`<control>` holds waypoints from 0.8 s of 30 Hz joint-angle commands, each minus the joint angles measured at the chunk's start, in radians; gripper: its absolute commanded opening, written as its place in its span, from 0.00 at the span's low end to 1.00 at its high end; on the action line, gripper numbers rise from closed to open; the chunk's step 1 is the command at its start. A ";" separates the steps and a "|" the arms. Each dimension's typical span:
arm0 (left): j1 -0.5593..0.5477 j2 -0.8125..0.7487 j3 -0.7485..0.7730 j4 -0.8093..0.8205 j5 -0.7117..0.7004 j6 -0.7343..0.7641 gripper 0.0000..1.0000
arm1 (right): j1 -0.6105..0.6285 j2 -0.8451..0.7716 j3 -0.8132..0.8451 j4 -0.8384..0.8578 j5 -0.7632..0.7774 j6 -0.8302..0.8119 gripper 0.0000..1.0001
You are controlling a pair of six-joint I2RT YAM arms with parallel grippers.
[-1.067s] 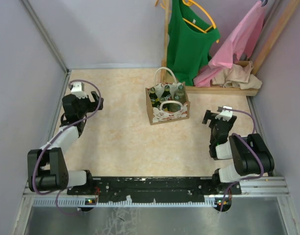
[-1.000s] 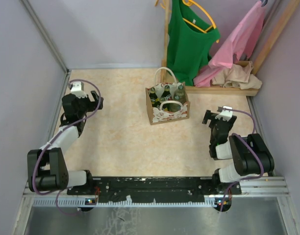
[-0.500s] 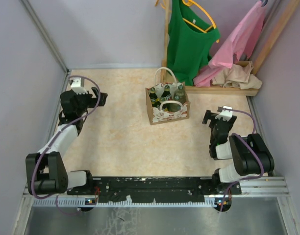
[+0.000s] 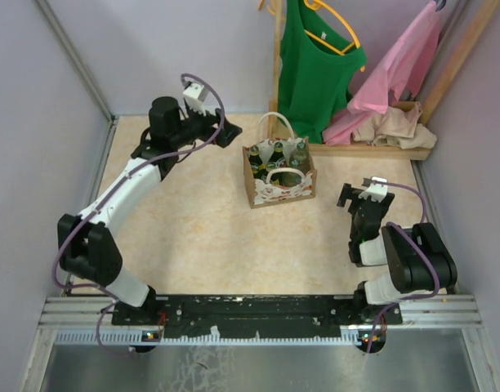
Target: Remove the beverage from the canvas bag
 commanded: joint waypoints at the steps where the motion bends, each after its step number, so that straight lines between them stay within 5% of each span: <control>1: -0.047 0.096 0.120 -0.142 0.064 0.031 1.00 | -0.001 -0.017 0.020 0.046 0.004 0.002 0.99; 13: -0.135 0.144 0.103 -0.066 0.099 0.044 1.00 | -0.001 -0.017 0.020 0.046 0.003 0.002 0.99; 19: -0.189 0.147 0.095 -0.077 -0.086 0.154 0.98 | -0.001 -0.017 0.020 0.046 0.004 0.002 0.99; 24: -0.225 0.183 0.105 -0.059 -0.219 0.239 0.75 | -0.001 -0.016 0.020 0.046 0.004 0.002 0.99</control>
